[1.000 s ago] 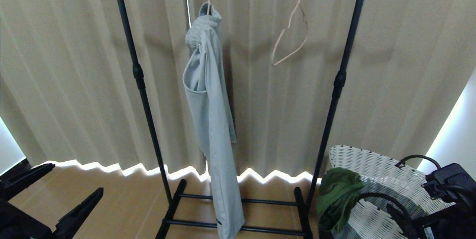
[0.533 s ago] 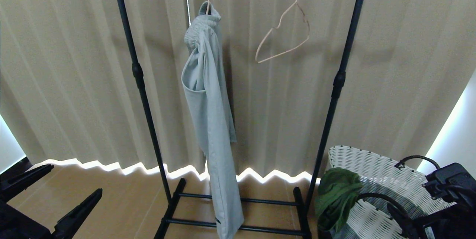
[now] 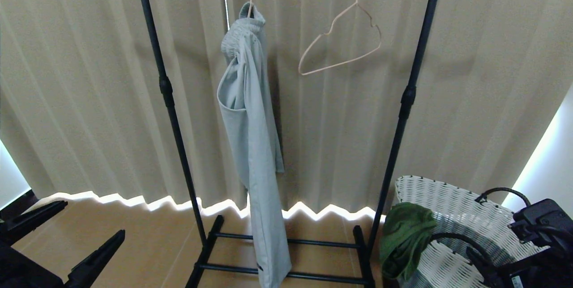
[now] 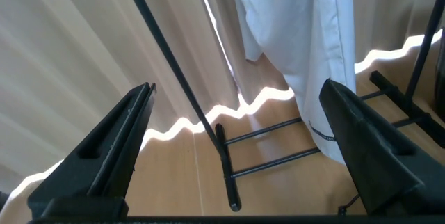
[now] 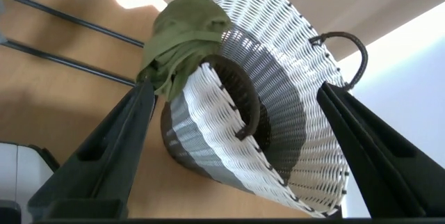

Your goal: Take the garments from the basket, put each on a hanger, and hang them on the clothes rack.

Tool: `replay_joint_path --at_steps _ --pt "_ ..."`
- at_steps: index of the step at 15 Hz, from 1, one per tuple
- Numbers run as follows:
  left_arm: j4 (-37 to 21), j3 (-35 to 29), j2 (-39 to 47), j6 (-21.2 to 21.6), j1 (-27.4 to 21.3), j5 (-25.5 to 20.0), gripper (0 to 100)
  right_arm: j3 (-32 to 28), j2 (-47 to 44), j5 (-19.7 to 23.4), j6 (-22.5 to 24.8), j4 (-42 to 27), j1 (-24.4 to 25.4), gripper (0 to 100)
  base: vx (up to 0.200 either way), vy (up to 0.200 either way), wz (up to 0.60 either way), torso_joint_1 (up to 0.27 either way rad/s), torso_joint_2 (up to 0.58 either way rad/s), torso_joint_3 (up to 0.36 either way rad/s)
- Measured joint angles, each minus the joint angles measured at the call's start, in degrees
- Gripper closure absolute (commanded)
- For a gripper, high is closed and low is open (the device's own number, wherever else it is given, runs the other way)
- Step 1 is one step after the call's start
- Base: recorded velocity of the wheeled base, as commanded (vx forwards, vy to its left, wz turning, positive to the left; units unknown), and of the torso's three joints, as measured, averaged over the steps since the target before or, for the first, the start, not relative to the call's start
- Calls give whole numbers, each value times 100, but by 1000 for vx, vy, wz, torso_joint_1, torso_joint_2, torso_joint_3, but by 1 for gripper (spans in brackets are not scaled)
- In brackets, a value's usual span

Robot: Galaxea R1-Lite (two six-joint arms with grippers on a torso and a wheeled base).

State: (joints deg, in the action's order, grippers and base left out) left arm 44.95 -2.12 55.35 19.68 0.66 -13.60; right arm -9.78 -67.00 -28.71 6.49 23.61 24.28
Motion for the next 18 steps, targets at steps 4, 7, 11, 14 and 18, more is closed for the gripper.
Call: replay_joint_path --at_steps 4,7,11,14,18 --pt "5 4 2 0 -6 0 0 2 11 0 0 0 -6 0 150 0 0 2 2 3" --pt "-4 4 -2 11 -6 0 0 13 77 0 0 6 -4 0 0 0 0 0 0 0" --pt "5 22 -13 11 -76 -2 0 162 553 38 279 -41 5 0 0 0 0 0 0 0" --pt "32 -51 -17 2 -182 0 0 217 1014 260 1185 -88 -52 0 0 0 0 0 0 0" --pt "21 -94 -24 11 -204 -2 0 -22 859 931 2093 -148 -679 0 0 0 0 0 0 0"
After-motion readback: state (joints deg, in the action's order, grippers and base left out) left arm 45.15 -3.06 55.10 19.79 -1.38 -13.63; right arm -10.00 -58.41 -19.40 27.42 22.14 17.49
